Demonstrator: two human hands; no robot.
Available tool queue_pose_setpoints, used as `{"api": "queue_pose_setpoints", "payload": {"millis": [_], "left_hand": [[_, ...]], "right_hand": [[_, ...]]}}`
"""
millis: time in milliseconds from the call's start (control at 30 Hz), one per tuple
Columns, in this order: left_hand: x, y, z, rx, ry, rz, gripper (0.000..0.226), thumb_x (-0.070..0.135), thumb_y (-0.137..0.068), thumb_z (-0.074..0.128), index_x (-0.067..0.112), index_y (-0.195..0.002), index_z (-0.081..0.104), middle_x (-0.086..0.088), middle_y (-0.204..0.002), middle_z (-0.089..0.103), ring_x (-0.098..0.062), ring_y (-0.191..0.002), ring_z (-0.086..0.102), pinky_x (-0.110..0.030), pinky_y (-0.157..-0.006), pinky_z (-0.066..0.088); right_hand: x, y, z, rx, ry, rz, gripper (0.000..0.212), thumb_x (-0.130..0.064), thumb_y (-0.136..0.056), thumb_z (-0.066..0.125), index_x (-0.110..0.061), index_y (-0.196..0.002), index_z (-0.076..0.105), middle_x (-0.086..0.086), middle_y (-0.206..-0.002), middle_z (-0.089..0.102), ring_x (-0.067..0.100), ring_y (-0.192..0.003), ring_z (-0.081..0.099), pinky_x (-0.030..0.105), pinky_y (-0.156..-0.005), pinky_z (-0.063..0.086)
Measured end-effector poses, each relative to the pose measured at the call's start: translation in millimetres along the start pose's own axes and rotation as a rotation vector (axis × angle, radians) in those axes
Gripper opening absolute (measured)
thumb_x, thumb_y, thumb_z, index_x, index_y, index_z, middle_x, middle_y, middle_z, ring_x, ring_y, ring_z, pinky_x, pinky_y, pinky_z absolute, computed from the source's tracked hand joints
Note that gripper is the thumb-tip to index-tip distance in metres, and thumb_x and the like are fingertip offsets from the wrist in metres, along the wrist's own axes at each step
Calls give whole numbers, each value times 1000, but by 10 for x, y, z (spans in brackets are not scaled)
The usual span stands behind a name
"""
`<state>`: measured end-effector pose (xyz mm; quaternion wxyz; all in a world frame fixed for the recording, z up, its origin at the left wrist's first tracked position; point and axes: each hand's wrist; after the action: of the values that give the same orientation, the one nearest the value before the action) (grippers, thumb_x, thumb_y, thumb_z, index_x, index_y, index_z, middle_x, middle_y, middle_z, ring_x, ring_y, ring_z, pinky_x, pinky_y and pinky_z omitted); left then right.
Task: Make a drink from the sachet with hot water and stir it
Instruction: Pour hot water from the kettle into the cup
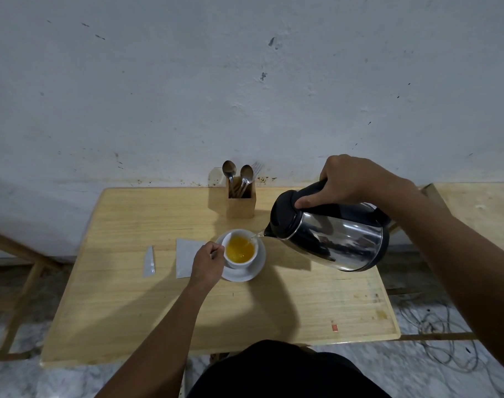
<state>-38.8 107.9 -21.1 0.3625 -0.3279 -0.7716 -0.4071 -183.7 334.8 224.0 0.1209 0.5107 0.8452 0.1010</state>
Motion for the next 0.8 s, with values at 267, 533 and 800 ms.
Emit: {"api": "queue_pose_setpoints", "payload": {"millis": [267, 533, 800], "left_hand": [[9, 14, 4, 5, -2, -2, 20, 21, -95, 50, 7, -86, 60, -6, -78, 60, -26, -77, 59, -51, -79, 56], [32, 38, 1, -10, 10, -14, 21, 24, -95, 50, 8, -86, 59, -7, -80, 61, -38, -83, 64, -45, -73, 53], [49, 48, 92, 79, 30, -81, 21, 22, -92, 49, 15, -72, 53, -10, -76, 61, -32, -76, 63, -37, -66, 48]], "right_hand": [[35, -18, 25, 13, -7, -12, 77, -85, -56, 65, -8, -54, 59, 0, -48, 49, 18, -50, 48, 27, -51, 34], [308, -24, 206, 51, -239, -4, 91, -88, -45, 62, 2, -57, 60, 4, -48, 43, 18, -48, 41, 30, -51, 31], [768, 25, 614, 234, -600, -39, 95, -90, -42, 66, 3, -60, 67, 18, -49, 46, 17, -47, 42, 30, -53, 33]]}}
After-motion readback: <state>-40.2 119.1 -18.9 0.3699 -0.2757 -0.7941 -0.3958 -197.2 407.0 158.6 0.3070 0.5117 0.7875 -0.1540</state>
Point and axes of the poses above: each hand's wrist, its own y-axis away from the middle knuckle, its own z-axis out of the palm, x = y × z
